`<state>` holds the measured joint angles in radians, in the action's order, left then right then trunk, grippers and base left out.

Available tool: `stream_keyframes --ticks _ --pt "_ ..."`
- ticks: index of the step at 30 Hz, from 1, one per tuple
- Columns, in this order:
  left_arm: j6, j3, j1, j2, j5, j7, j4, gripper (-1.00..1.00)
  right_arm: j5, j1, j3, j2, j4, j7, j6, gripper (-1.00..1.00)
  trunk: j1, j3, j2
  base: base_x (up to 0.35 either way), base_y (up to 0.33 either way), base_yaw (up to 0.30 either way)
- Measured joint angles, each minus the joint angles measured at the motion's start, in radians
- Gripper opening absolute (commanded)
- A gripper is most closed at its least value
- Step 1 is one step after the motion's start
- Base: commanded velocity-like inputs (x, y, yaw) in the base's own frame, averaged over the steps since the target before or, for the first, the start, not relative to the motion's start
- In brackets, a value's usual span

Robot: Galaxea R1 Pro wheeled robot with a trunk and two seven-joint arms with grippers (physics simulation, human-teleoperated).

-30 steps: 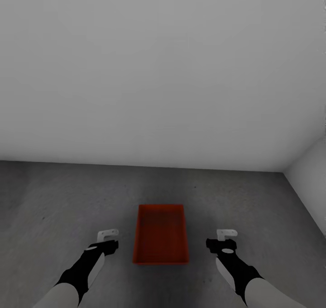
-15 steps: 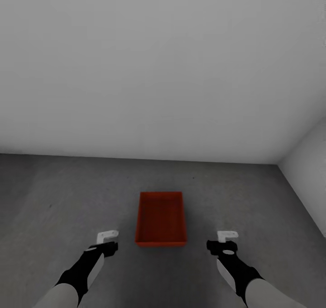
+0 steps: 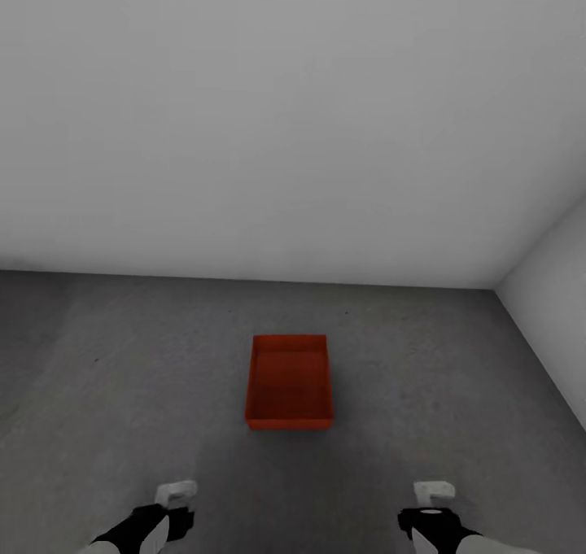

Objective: Move the two storage containers from the living room to the garage. In the garage, place one container on the floor and stack the other container on top of it (either order is fine).

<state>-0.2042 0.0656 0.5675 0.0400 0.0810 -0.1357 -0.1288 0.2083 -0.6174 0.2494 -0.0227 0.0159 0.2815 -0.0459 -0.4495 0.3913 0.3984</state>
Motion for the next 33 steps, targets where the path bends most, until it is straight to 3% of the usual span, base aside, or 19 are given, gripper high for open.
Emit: stream_keyframes --ticks 4,10,15,20,26,31,33 --pt "0.072 -0.001 -0.004 0.019 0.004 -0.003 0.107 1.00 0.001 0.018 0.001 0.001 0.013 -0.007 0.018 1.00 0.000 0.000 0.000 -0.002 0.000 0.000" --pt "0.092 -0.001 -0.008 0.035 0.007 0.000 0.127 1.00 0.000 0.107 0.002 -0.001 0.015 -0.032 0.023 1.00 0.000 0.000 0.000 0.000 0.000 0.000" --pt "0.087 -0.001 -0.016 0.046 0.008 0.001 0.130 1.00 0.002 0.128 0.003 -0.007 0.016 -0.088 0.021 1.00 0.000 0.000 0.000 0.000 0.000 0.000" --pt "0.089 -0.001 -0.072 0.050 0.008 0.001 0.130 1.00 0.002 0.151 0.002 -0.007 0.017 -0.148 0.019 1.00 0.000 0.000 0.000 0.000 0.000 0.000" --pt "0.096 0.000 -0.147 0.050 0.008 0.002 0.130 1.00 0.000 0.276 0.003 0.001 0.016 -0.168 0.037 1.00 0.000 0.000 0.000 0.000 0.000 0.000" --pt "0.116 0.000 -0.201 0.039 0.008 0.002 0.130 1.00 -0.002 0.396 0.003 0.005 0.014 -0.181 0.132 1.00 0.000 0.000 0.000 0.000 0.000 0.000" --pt "0.129 -0.001 -0.206 0.039 0.007 0.001 0.129 1.00 -0.001 0.408 0.004 0.005 0.013 -0.190 0.147 1.00 0.000 0.000 0.000 0.000 0.000 0.000"
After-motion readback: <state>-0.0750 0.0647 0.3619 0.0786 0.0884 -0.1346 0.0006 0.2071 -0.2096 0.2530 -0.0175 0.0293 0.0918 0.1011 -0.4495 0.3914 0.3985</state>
